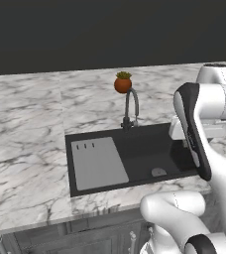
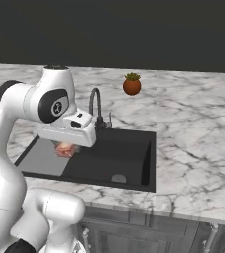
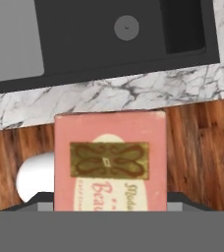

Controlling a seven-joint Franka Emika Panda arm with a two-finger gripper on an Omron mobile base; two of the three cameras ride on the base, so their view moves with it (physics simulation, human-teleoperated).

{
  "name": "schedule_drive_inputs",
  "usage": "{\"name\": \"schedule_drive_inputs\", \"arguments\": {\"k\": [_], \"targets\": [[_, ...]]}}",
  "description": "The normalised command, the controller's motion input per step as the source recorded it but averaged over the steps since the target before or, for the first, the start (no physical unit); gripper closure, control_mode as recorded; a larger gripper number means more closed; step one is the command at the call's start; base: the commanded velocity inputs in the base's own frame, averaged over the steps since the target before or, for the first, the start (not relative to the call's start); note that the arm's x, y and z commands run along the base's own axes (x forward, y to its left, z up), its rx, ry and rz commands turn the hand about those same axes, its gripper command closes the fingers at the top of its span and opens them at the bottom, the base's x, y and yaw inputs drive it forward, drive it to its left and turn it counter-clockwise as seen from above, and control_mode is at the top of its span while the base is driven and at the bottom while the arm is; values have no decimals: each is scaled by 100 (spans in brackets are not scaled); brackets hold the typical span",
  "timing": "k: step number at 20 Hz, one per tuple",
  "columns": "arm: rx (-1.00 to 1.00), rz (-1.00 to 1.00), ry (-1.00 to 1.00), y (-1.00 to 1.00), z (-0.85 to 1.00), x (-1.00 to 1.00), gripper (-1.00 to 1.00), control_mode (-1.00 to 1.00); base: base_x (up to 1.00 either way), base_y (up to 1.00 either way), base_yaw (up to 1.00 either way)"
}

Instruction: Pick up the bar soap and bar soap from the sink, and place them back in the cabinet, and close the cabinet door.

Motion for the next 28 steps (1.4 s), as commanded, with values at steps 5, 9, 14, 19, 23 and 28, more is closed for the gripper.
{"name": "schedule_drive_inputs", "arguments": {"k": [5,9,14,19,23,28], "targets": [[0,0,0,0,0,0,100,100,-16,-3,-17],[0,0,0,0,0,0,100,100,-14,0,-45],[0,0,0,0,0,0,100,100,-4,0,-72],[0,0,0,0,0,0,100,100,0,0,-79],[0,0,0,0,0,0,100,100,0,0,-80],[0,0,0,0,0,0,100,100,1,-15,-74]]}}
